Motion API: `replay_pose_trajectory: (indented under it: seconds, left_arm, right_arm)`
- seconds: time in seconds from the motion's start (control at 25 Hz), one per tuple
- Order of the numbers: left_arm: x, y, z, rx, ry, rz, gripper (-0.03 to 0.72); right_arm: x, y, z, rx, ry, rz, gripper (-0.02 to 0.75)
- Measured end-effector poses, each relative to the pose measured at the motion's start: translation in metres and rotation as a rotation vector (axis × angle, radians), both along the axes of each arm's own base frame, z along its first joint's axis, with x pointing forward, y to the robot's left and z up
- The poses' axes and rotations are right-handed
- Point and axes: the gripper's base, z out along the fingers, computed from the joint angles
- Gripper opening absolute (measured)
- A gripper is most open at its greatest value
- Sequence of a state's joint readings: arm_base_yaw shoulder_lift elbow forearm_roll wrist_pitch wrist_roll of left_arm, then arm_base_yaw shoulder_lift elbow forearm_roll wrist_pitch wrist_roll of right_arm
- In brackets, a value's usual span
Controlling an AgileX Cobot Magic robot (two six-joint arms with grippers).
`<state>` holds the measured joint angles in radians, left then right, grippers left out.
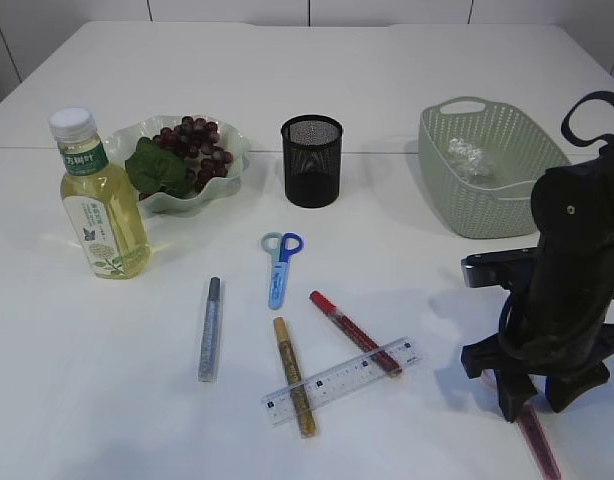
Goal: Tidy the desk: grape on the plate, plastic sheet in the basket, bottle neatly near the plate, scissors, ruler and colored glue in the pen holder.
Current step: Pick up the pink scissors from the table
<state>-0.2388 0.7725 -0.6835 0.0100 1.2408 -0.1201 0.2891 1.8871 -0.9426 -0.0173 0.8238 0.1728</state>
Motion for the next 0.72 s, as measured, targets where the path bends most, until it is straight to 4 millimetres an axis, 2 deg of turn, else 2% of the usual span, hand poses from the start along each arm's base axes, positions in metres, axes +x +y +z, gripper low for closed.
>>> replay_pose_trajectory:
  seconds: [0.4,0.72]
  left_arm:
    - [0.0002,0.0009,0.0,0.01,-0.002,0.0,0.435]
    - [0.0002,0.0009,0.0,0.01,-0.002,0.0,0.435]
  right_arm:
    - [-0.0007,0.0018,0.0,0.017,0.007,-0.021,0.419]
    - [-0.0013,0.0038,-0.0003,0.034,0.013,-0.043,0.276]
